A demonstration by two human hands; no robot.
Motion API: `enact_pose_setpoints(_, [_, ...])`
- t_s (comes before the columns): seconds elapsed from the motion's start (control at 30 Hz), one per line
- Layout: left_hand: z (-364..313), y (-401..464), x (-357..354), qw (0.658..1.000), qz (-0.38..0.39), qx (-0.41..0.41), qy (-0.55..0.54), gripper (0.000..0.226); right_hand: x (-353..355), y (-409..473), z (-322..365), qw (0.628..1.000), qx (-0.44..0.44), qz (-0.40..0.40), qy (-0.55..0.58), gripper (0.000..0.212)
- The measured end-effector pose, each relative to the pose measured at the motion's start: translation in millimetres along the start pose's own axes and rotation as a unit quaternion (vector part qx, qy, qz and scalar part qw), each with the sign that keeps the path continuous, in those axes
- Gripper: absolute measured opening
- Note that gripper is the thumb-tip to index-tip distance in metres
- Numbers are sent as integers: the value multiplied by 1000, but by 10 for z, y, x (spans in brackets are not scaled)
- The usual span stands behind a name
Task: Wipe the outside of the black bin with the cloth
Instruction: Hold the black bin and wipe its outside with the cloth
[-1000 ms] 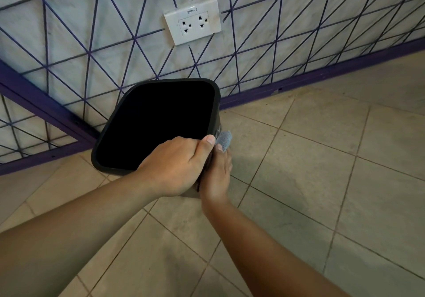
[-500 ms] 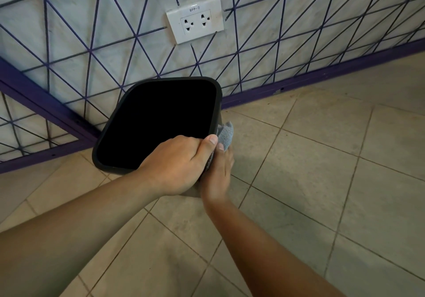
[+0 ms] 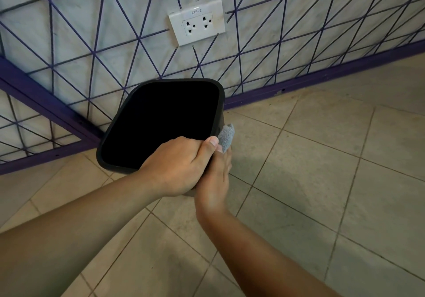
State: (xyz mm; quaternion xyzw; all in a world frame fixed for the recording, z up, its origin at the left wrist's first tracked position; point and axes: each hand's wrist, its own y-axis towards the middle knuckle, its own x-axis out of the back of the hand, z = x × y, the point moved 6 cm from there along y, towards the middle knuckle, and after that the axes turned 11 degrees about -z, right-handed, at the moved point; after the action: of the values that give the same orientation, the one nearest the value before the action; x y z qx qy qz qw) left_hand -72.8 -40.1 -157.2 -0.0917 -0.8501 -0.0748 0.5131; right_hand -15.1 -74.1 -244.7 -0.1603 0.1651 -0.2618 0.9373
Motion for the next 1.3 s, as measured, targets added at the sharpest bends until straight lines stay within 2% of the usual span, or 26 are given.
enact_pose_setpoints(0.07, [4,14,15,1000,-16,-6,14,57,58,70,-47,1000,8,-13,-8,60])
enact_pose_setpoints(0.13, [8,14,16,1000,-23,-7,11,54,85,183,-89,999,-32,-25,0,52])
enact_pose_setpoints(0.27, [33,9,-9,1000,4,6,-17,56,-10,47,-16,1000,-9,1,-6,79])
enact_pose_setpoints(0.37, [49,29,9,1000,-16,-3,-16,52,48,87,-29,999,25,1,-23,69])
enact_pose_setpoints(0.43, [52,34,23,999,-29,-8,-18,53,75,200,-36,1000,3,-7,-21,58])
enact_pose_setpoints(0.47, [56,35,27,999,-30,-6,-24,54,54,215,-20,1000,-4,-6,-14,60])
enact_pose_setpoints(0.57, [81,21,21,999,-19,-4,-36,53,-31,48,48,1000,16,14,-7,87])
enact_pose_setpoints(0.67, [92,25,41,999,-34,-19,-14,57,46,64,-38,999,38,8,-23,69])
enact_pose_setpoints(0.77, [93,33,41,999,-35,-22,-4,55,64,235,-95,1000,-27,2,-3,55])
enact_pose_setpoints(0.9, [104,33,30,999,-22,-21,-14,50,-18,25,-33,1000,-5,24,-4,79])
enact_pose_setpoints(0.97, [108,47,39,999,-30,-27,-8,52,23,39,-61,999,21,15,-30,70])
enact_pose_setpoints(1.07, [95,49,47,999,-34,-37,-4,50,28,185,-143,999,-54,5,-4,59])
enact_pose_setpoints(1.1, [92,47,49,999,-31,-36,-7,49,-9,153,-126,998,-62,20,12,66])
enact_pose_setpoints(1.17, [98,51,54,999,-29,-30,-13,50,-54,-8,-34,999,-19,46,7,84])
enact_pose_setpoints(1.2, [98,56,57,999,-30,-30,-12,52,-42,-59,-18,999,4,44,3,85])
enact_pose_setpoints(1.3, [96,71,64,998,-46,-46,-3,55,40,54,-55,1000,21,11,-4,61])
